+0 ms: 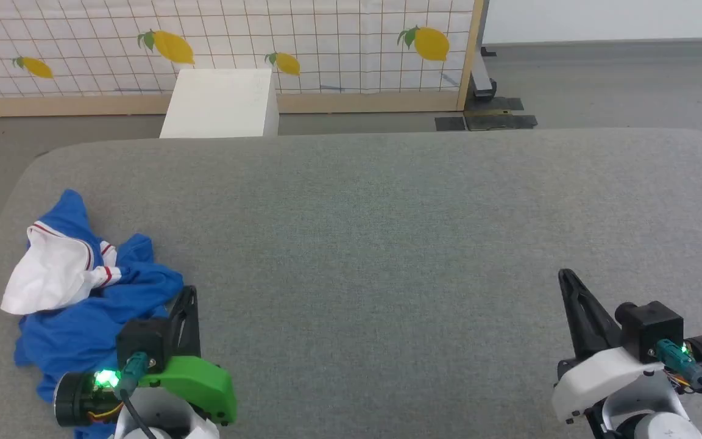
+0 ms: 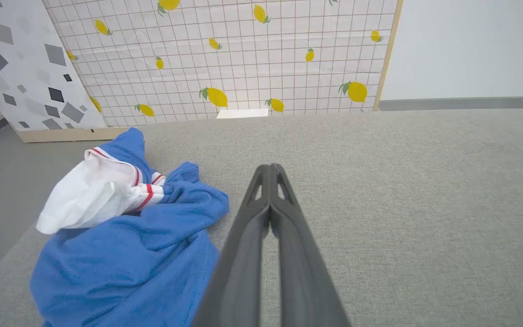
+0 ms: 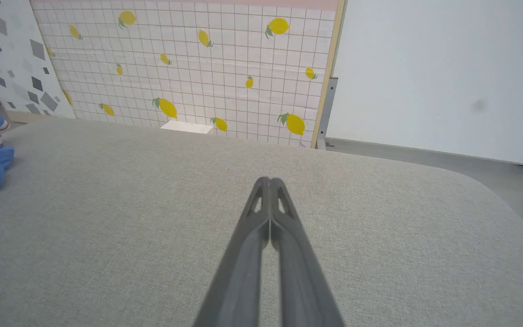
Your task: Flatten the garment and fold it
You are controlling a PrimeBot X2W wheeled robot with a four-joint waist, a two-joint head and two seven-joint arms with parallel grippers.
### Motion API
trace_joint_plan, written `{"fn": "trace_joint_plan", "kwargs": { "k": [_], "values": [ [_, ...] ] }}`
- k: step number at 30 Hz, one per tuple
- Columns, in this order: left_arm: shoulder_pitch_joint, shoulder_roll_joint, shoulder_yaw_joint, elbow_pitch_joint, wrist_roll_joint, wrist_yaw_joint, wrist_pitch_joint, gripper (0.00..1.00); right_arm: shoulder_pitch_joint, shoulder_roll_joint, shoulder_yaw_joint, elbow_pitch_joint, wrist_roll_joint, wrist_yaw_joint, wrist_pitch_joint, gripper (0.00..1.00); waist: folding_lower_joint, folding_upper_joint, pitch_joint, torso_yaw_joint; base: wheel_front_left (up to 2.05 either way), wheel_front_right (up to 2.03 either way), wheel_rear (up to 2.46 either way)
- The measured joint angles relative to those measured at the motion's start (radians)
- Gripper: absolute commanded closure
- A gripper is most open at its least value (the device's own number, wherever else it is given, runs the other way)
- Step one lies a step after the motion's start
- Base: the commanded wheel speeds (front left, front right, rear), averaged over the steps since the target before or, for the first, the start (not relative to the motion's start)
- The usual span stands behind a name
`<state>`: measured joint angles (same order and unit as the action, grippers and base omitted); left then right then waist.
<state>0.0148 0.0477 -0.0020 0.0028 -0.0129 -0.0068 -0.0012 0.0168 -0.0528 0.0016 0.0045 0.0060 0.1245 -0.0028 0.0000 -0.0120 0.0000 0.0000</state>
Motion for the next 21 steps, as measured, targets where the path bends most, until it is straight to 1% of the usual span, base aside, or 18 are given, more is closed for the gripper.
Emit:
{"fn": "trace_joint_plan", "kwargs": {
  "k": [21],
  "values": [
    [0.000, 0.000, 0.000, 0.000, 0.000, 0.000, 0.000, 1.00, 0.000, 0.000, 0.000, 0.000, 0.000, 0.000, 0.000, 1.00, 0.0000, 0.0000, 0.000, 0.000, 0.00, 0.00, 0.00]
  ]
}}
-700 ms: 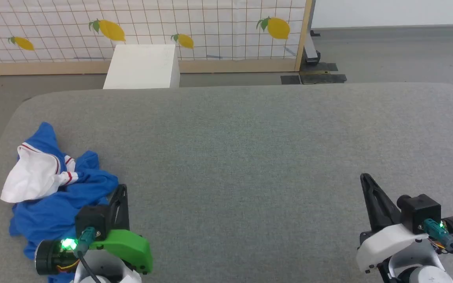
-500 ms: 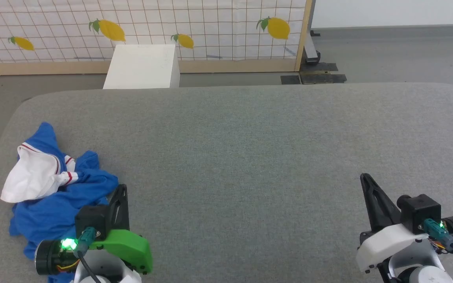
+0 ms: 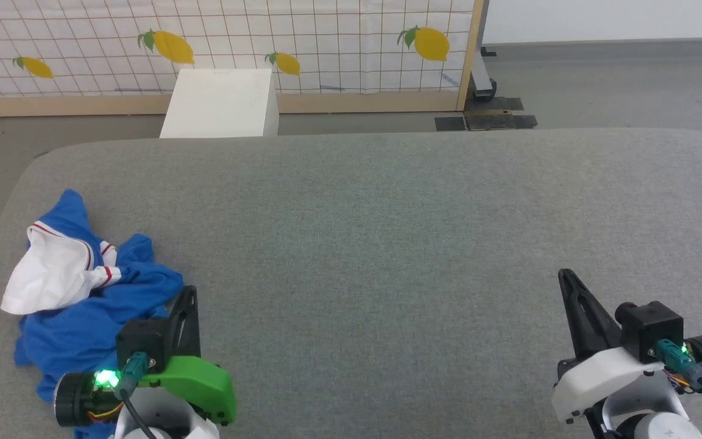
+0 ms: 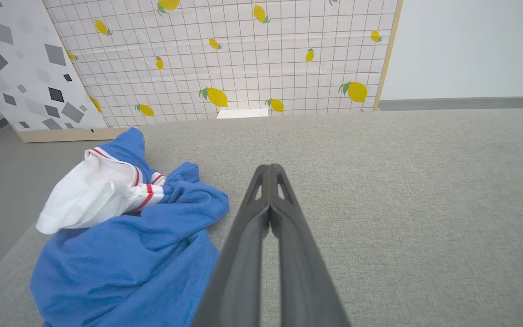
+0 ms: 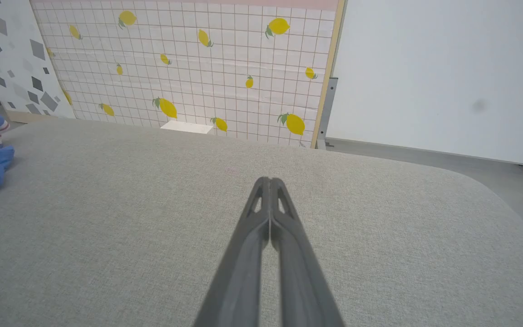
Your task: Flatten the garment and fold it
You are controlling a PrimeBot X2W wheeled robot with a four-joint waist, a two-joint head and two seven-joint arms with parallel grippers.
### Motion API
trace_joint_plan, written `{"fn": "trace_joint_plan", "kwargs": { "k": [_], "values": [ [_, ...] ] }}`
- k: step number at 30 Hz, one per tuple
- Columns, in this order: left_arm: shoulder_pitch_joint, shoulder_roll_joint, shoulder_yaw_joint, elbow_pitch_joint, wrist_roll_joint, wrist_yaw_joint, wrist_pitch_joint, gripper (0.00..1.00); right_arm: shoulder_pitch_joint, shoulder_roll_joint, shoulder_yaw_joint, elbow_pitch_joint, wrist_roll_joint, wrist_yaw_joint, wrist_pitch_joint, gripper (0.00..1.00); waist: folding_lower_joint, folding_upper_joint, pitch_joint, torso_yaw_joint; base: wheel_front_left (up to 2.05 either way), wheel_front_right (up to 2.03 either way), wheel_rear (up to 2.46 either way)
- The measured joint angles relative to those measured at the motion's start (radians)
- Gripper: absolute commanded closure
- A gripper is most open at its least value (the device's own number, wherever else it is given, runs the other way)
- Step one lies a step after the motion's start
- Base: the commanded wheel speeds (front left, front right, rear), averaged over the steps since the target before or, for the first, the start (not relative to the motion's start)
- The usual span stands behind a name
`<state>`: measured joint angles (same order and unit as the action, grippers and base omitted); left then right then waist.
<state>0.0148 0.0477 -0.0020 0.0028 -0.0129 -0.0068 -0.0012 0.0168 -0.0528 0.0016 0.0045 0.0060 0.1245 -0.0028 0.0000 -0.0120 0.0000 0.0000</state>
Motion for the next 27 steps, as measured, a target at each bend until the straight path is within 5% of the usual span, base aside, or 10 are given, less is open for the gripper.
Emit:
{"fn": "trace_joint_plan", "kwargs": {
  "k": [27],
  "values": [
    [0.000, 0.000, 0.000, 0.000, 0.000, 0.000, 0.000, 1.00, 0.000, 0.000, 0.000, 0.000, 0.000, 0.000, 0.000, 1.00, 0.0000, 0.0000, 0.000, 0.000, 0.00, 0.00, 0.00]
  ]
}}
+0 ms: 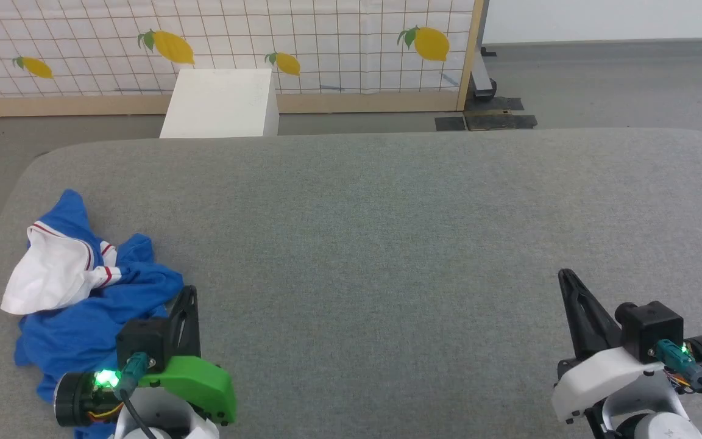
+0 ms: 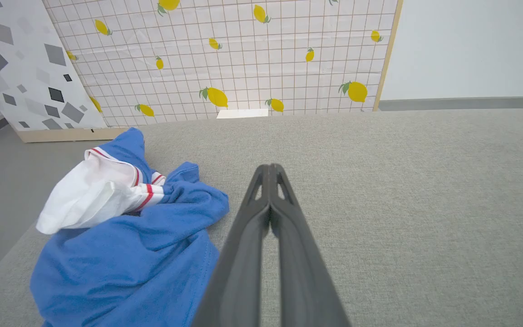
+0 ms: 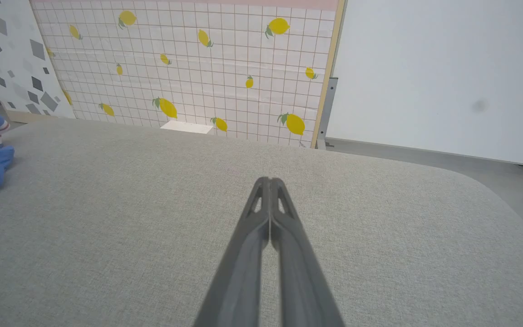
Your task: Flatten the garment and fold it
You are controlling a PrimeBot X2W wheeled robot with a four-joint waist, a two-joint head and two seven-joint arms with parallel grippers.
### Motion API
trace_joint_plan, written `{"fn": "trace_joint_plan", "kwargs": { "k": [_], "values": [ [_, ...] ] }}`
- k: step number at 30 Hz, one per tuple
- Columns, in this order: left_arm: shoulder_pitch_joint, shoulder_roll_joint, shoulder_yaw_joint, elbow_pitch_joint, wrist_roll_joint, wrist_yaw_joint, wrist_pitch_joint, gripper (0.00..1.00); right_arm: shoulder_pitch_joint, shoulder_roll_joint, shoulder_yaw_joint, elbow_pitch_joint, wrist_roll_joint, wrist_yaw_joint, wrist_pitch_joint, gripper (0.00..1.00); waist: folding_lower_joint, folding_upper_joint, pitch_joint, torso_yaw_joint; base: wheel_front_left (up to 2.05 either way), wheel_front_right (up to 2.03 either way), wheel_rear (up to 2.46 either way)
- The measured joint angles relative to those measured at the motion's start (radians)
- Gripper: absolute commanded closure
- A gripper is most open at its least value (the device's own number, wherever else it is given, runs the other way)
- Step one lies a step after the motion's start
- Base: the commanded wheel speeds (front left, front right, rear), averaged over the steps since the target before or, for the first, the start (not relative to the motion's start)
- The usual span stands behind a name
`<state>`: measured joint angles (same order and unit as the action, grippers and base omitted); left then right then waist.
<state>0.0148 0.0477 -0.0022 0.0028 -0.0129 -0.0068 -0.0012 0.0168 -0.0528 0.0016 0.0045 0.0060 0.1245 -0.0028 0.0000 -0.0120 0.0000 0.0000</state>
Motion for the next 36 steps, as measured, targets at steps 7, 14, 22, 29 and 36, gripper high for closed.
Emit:
{"fn": "trace_joint_plan", "kwargs": {
  "k": [7, 14, 22, 29, 36],
  "values": [
    [0.001, 0.000, -0.003, 0.001, -0.006, 0.000, 0.000, 0.00, 0.000, -0.001, 0.000, 0.001, 0.001, -0.001, 0.000, 0.00, 0.0000, 0.0000, 0.000, 0.000, 0.00, 0.00, 0.00],
    [0.000, 0.000, -0.013, 0.016, -0.013, -0.002, -0.009, 0.00, 0.000, -0.001, 0.000, 0.026, 0.013, -0.001, -0.007, 0.00, 0.0000, 0.0000, 0.000, 0.000, 0.00, 0.00, 0.00],
    [0.000, 0.000, -0.026, 0.033, -0.013, -0.004, -0.026, 0.00, 0.000, -0.001, 0.002, 0.064, 0.024, -0.001, -0.025, 0.00, 0.0000, 0.0000, 0.001, 0.004, 0.00, 0.00, 0.00],
    [-0.008, 0.000, -0.033, 0.043, -0.013, -0.011, -0.037, 0.00, 0.000, -0.001, 0.002, 0.090, 0.032, -0.001, -0.039, 0.00, 0.0000, 0.0000, 0.001, 0.006, 0.00, 0.00, 0.00],
    [-0.012, 0.000, -0.038, 0.054, -0.013, -0.011, -0.054, 0.00, -0.001, -0.001, 0.002, 0.104, 0.043, -0.001, -0.052, 0.00, 0.0000, 0.0000, -0.001, 0.012, 0.00, 0.00, 0.00]
  ]
}}
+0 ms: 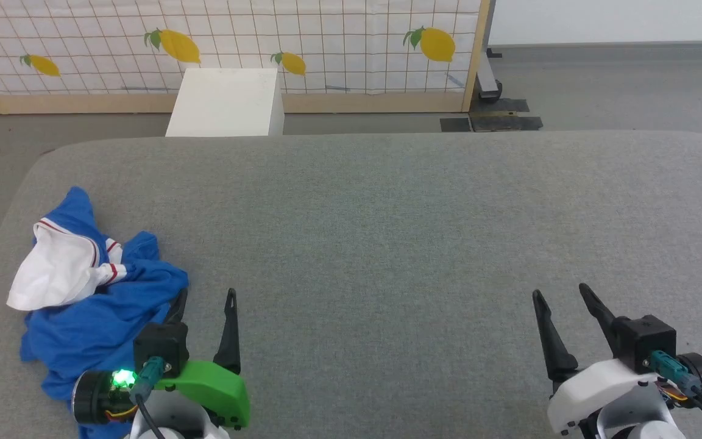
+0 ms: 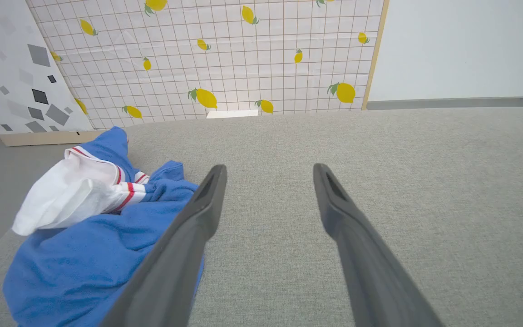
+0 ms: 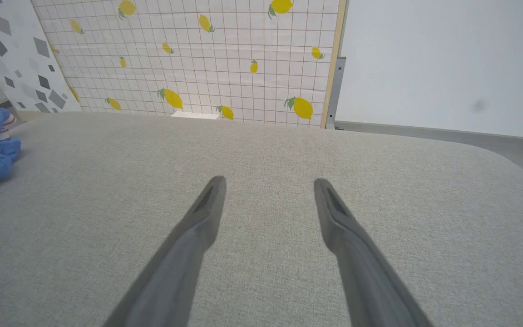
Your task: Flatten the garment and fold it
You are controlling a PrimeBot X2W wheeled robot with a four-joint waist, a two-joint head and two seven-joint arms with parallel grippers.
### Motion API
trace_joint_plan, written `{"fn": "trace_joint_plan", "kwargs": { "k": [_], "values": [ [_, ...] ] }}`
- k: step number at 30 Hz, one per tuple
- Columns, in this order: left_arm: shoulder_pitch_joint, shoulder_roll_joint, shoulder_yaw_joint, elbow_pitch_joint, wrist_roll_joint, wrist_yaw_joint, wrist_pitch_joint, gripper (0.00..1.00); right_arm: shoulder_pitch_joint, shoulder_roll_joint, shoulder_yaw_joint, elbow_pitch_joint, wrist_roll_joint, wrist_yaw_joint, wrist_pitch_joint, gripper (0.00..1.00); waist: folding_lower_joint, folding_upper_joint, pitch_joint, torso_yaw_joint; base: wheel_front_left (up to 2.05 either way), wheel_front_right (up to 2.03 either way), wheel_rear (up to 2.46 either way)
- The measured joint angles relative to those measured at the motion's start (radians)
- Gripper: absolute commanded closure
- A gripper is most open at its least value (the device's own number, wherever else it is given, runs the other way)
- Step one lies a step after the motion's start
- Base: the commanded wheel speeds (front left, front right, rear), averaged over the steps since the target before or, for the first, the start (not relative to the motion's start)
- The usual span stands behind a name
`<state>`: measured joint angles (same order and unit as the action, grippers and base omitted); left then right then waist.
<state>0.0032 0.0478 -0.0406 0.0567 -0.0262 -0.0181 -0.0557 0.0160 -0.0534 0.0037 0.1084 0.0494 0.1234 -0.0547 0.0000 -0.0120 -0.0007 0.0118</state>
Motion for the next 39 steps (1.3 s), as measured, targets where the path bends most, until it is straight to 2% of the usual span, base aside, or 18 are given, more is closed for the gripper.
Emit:
{"fn": "trace_joint_plan", "kwargs": {
  "k": [15, 39],
  "values": [
    [-0.010, 0.001, -0.002, 0.018, -0.001, -0.003, -0.031, 0.00, -0.001, 0.000, 0.002, 0.006, 0.012, 0.000, -0.031, 0.00, 0.0000, 0.0000, -0.003, 0.064, 0.00, 0.00, 0.00],
    [-0.024, 0.006, 0.054, 0.032, -0.020, -0.003, -0.079, 0.00, -0.015, 0.000, 0.014, -0.035, -0.016, 0.000, -0.040, 0.00, 0.0002, 0.0000, 0.007, 0.276, 0.00, 0.00, 0.00]
  ]
}}
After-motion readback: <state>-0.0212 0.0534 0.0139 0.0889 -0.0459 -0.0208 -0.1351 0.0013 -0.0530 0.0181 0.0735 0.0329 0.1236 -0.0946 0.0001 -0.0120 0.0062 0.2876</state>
